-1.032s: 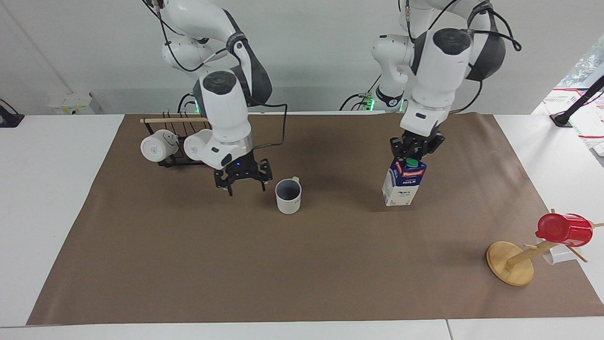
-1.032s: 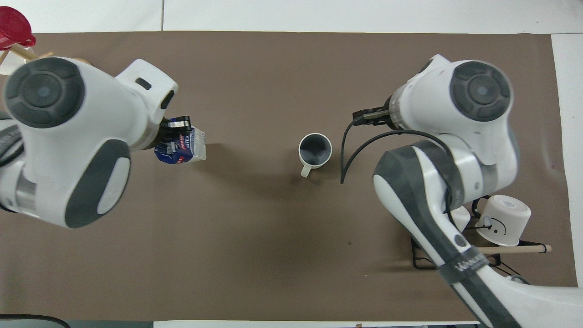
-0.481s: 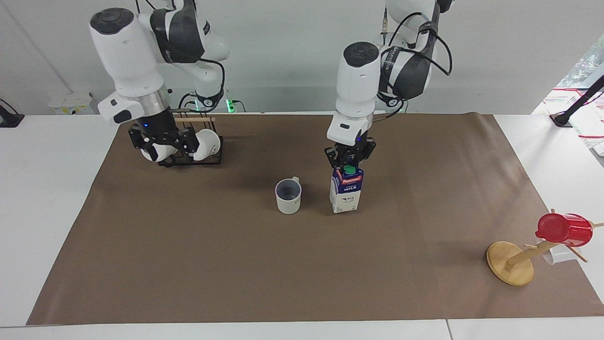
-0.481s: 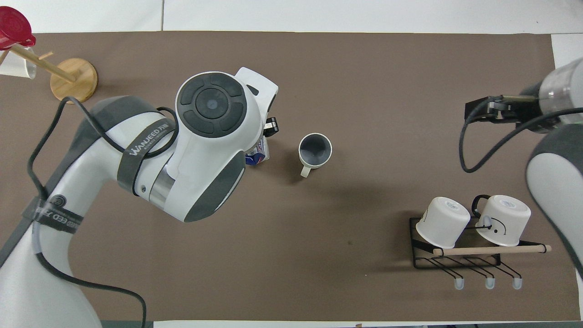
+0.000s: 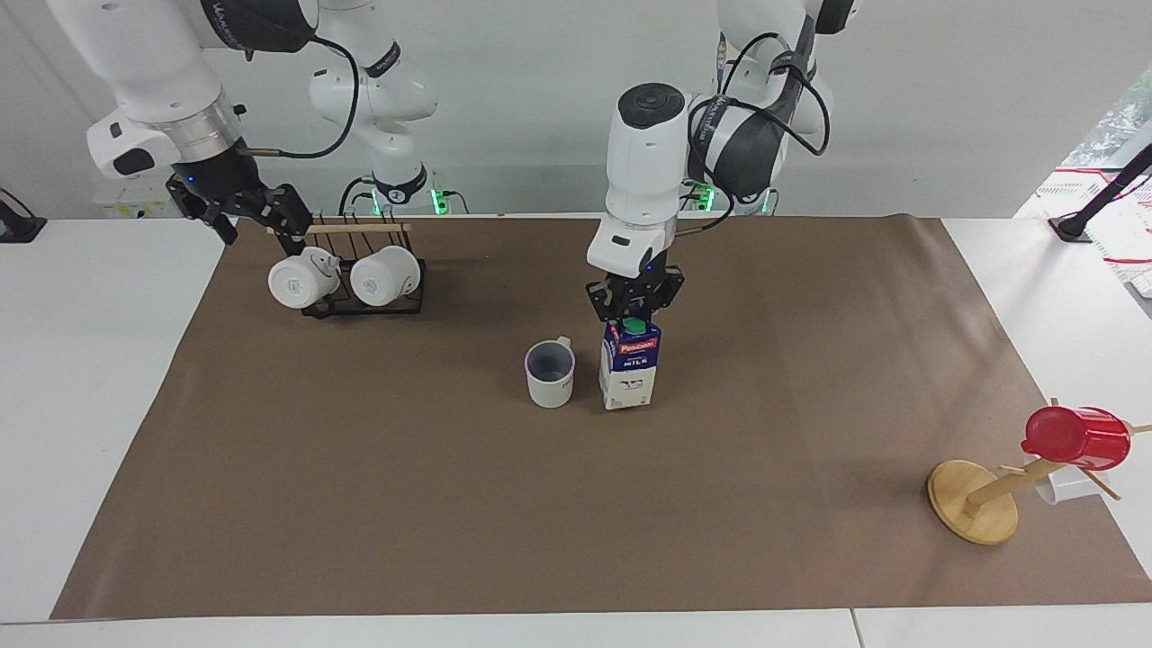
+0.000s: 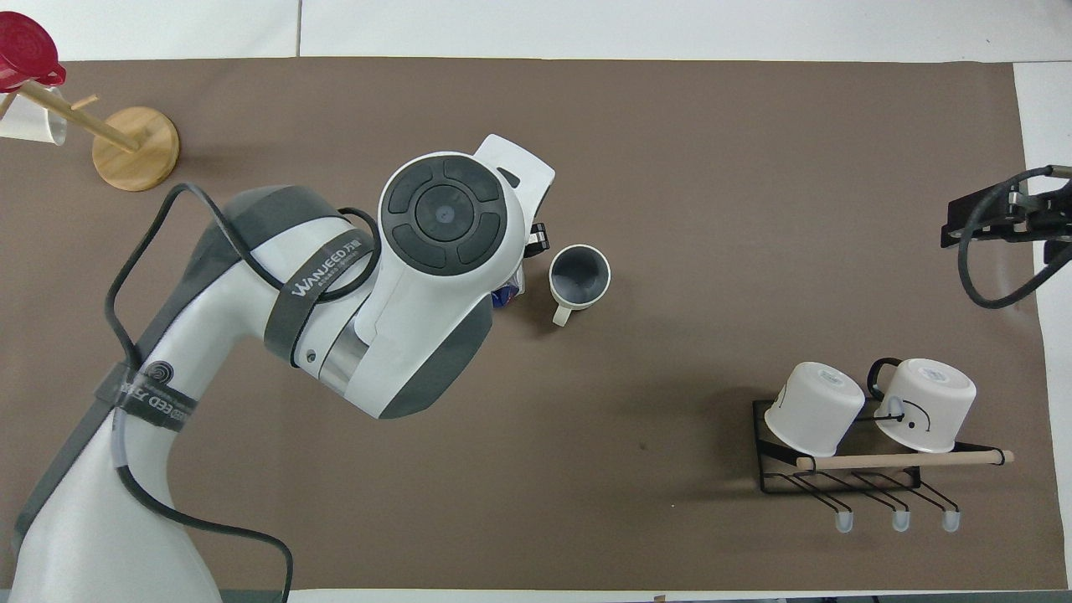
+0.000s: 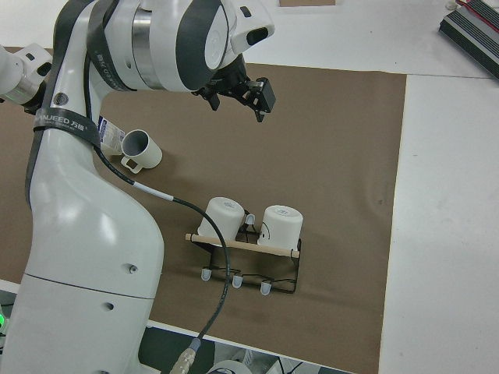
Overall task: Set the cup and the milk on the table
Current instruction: 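Lower the milk carton beside the mug with the left gripper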
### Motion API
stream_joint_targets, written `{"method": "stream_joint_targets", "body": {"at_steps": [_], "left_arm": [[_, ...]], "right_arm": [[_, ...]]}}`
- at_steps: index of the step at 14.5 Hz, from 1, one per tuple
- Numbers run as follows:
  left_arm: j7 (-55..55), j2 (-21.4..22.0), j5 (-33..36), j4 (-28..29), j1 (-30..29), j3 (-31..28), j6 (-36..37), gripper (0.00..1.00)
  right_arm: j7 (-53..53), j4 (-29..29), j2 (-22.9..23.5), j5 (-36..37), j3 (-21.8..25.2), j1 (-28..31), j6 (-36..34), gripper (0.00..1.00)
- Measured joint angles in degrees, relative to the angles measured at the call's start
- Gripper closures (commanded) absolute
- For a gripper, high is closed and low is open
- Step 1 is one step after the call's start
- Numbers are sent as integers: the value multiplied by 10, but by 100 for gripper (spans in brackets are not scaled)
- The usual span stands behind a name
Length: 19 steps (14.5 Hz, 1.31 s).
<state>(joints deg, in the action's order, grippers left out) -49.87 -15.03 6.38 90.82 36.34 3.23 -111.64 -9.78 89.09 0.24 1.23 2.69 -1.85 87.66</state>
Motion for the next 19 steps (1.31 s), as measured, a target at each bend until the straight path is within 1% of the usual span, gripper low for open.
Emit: {"method": "stream_joint_targets", "body": {"at_steps": [7,19], "left_arm": [[0,-3,0,16,10,0,0,100],[0,-4,0,28,15,0,-24,100]], "right_arm": [[19,-31,10,0,-2,0,-14,0],[24,-31,17,0,-3,0,-17,0]]}}
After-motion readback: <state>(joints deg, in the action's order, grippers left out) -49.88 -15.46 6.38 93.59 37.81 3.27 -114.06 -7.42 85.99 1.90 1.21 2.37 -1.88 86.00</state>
